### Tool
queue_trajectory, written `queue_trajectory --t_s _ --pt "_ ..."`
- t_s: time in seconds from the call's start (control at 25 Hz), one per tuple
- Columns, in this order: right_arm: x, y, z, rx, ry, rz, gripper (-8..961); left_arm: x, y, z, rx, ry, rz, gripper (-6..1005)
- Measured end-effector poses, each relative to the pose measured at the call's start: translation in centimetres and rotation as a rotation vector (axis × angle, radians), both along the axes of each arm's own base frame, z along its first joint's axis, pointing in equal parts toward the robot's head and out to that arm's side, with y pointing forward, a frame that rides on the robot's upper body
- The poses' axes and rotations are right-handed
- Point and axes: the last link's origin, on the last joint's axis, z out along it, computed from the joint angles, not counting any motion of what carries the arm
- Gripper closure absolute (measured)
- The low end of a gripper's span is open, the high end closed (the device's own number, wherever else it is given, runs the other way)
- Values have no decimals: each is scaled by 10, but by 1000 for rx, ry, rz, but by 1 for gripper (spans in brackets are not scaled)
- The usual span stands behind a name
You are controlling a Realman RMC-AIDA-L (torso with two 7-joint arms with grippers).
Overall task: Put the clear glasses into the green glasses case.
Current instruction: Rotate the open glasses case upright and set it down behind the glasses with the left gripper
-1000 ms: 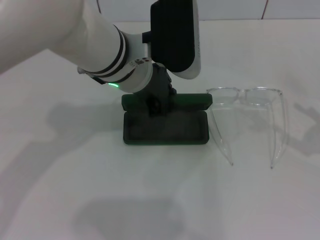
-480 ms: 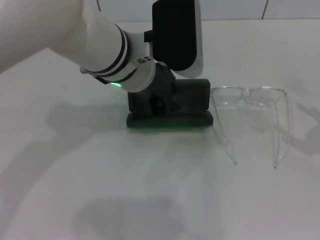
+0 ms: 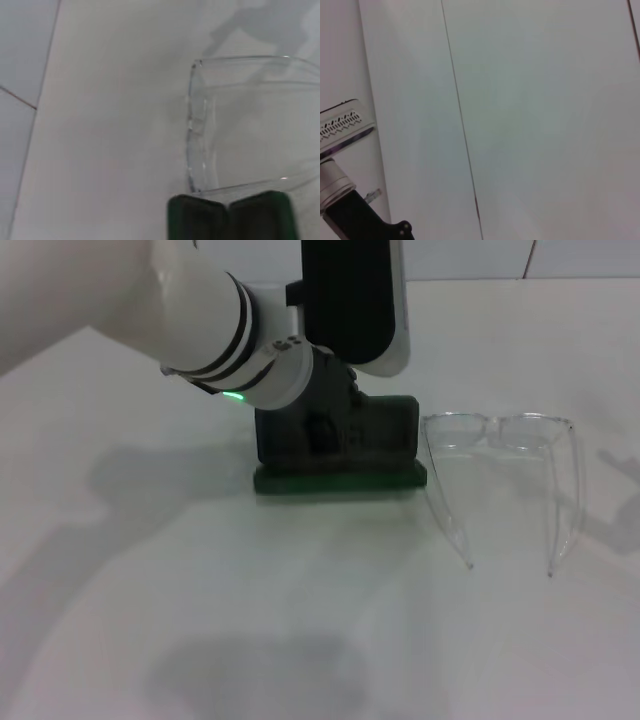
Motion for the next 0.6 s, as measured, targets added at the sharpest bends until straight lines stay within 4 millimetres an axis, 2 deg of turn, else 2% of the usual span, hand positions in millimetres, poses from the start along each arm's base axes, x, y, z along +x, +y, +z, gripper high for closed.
queue_trajectory --t_s 0.2,0.6 --pt "0 0 0 0 1 1 65 -5 5 1 49 -24 1 693" --pt "0 -1 0 -1 2 -1 66 -31 9 -9 57 19 55 694"
